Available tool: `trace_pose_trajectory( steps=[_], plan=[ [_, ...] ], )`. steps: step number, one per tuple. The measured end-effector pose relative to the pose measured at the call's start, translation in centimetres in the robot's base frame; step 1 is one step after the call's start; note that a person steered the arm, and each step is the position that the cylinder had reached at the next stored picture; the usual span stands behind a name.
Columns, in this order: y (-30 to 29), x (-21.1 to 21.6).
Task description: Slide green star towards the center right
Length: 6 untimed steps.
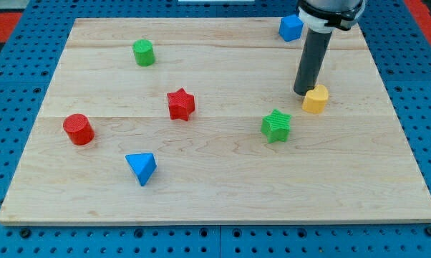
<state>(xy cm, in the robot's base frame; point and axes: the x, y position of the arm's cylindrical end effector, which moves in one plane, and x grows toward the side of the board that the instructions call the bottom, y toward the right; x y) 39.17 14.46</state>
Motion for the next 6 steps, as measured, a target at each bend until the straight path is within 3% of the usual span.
trace_pose_trajectory(
  steps=[3, 6],
  plan=[
    [-7.7, 2.4],
    [-6.3, 7.1]
  ],
)
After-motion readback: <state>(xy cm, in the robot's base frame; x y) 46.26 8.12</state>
